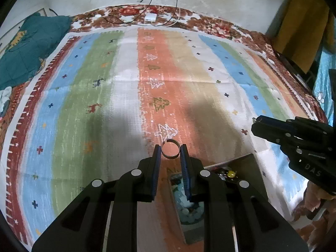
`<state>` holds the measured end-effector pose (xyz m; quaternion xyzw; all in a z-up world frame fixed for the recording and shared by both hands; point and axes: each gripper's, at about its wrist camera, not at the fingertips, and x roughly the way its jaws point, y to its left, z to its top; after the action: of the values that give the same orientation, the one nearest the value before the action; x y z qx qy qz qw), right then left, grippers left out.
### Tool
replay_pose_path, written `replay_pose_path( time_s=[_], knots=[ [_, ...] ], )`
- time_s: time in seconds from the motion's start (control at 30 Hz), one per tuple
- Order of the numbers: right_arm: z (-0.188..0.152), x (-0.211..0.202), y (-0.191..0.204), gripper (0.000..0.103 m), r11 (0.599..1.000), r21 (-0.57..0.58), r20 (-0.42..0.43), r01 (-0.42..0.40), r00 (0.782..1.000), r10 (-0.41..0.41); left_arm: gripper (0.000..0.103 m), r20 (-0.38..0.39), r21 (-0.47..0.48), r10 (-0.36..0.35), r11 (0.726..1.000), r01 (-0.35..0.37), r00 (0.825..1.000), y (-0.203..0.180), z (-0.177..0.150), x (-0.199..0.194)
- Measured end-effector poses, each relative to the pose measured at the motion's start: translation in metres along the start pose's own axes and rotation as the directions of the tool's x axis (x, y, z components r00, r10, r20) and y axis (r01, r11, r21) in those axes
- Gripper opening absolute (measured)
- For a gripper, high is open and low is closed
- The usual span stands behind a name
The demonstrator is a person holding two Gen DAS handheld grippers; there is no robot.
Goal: Organize jewelry
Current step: 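Carry the ring with the left gripper while the right carries the charm over the tin, then open both grippers to drop the ring and charm into the tin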
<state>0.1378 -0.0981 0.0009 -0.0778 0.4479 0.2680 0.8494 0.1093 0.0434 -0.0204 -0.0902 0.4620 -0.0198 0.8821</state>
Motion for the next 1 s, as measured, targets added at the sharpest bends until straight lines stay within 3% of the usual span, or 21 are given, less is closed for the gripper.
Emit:
replay_pose_path(
  time_s=[1.0],
  knots=[
    [-0.037,-0.036,0.022,0.016,0.999,-0.017,0.019,-0.052,0.998,0.052,0.018,0.054,0.029,-0.063,0.998,0.061,0.997,-0.026,-0.029,-0.040]
  ],
)
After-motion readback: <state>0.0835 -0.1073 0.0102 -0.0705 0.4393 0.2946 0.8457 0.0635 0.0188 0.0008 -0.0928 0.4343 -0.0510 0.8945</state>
